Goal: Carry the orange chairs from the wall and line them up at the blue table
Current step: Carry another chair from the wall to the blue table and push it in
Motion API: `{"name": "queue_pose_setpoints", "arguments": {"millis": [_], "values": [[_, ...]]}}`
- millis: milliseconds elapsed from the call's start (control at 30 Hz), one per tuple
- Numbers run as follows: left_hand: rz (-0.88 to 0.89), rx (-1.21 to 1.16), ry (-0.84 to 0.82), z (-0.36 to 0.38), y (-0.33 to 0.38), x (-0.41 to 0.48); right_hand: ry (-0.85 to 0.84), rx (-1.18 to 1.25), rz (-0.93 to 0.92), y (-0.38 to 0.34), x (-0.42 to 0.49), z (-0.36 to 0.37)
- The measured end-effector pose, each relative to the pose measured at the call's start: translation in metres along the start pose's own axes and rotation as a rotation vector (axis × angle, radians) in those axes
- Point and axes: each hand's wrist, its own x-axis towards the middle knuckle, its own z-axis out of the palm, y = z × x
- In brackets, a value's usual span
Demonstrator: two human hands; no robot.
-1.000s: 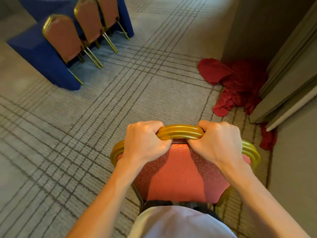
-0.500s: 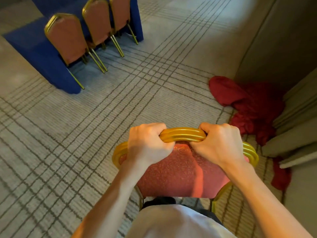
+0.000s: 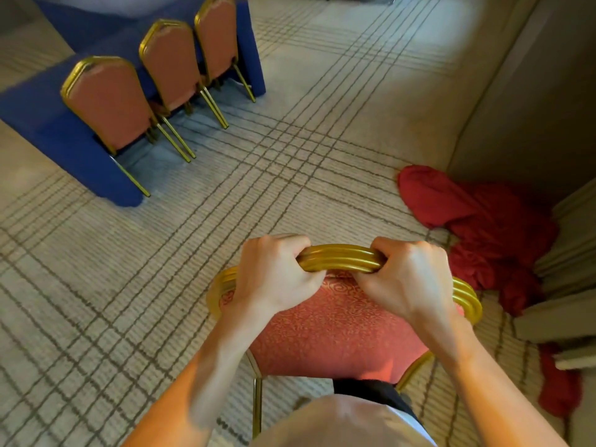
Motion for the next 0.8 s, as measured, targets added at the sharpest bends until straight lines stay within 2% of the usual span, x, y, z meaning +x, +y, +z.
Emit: {"name": "queue_pose_setpoints", "arguments": {"millis": [267, 500, 800], "values": [[-0.105, 0.049, 0.005, 0.049, -0.025, 0.132, -0.042, 0.019, -0.094, 0.048, 0.155, 0.022], [-0.101, 0.080, 0.035, 0.080, -0.037, 0.216, -0.065, 0.056, -0.162, 0.084, 0.249, 0.033], [-0.143, 0.071, 0.031, 0.131, -0.091, 0.315, -0.102, 0.081, -0.117, 0.108, 0.360, 0.074]]}}
